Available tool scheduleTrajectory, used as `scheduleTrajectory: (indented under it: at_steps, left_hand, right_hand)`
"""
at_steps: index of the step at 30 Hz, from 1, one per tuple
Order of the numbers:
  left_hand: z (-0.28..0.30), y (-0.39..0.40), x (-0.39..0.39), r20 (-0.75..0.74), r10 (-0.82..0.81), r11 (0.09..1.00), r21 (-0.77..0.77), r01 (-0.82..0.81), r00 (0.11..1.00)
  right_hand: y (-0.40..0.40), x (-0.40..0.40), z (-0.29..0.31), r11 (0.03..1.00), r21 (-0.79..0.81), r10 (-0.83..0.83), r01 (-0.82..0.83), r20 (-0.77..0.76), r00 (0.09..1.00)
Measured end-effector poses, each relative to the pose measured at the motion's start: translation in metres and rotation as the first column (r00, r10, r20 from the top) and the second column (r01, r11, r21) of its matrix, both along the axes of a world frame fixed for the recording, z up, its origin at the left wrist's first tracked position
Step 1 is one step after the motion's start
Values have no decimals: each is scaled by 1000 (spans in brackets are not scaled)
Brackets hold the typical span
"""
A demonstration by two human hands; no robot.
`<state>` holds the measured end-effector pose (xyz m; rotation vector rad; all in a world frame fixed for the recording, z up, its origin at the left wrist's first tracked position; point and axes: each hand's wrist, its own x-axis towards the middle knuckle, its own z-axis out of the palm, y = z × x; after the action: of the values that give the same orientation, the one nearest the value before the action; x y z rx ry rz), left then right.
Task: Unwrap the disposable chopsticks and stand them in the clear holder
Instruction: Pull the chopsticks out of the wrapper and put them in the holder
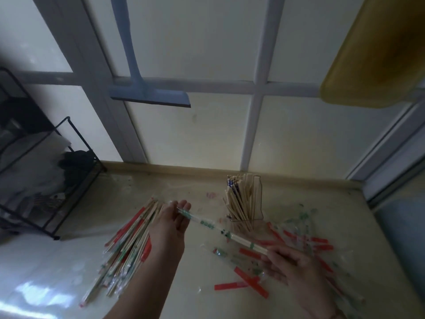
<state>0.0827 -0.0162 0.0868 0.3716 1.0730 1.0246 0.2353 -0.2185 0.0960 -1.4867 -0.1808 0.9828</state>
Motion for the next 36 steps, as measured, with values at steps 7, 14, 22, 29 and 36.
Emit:
scheduleTrajectory:
  at_steps: [7, 14, 22, 29, 36]
  left_hand:
    - [-43, 34, -31, -59, 145, 988, -44, -147, 988]
    - [-106, 13, -51, -430, 123, 990, -13, -142, 895]
    - [-135, -9, -55, -646, -230, 960, -30, 277, 728]
    - [-123, -10, -50, -916, -307, 771, -80, 631, 259]
    - [-120, -9, -61, -977, -176, 688, -32, 725, 123]
  right_hand:
    - [-50, 65, 33, 978, -157, -42, 134, 483, 874]
    - [-47, 136, 97, 985, -159, 110, 62, 868, 484]
    - [70, 124, 123, 880, -384, 271, -281, 890, -368]
    - [136, 106, 65, 800, -566, 355, -197, 712, -606]
    - [126, 104, 4, 889, -377, 148, -259, 774, -616]
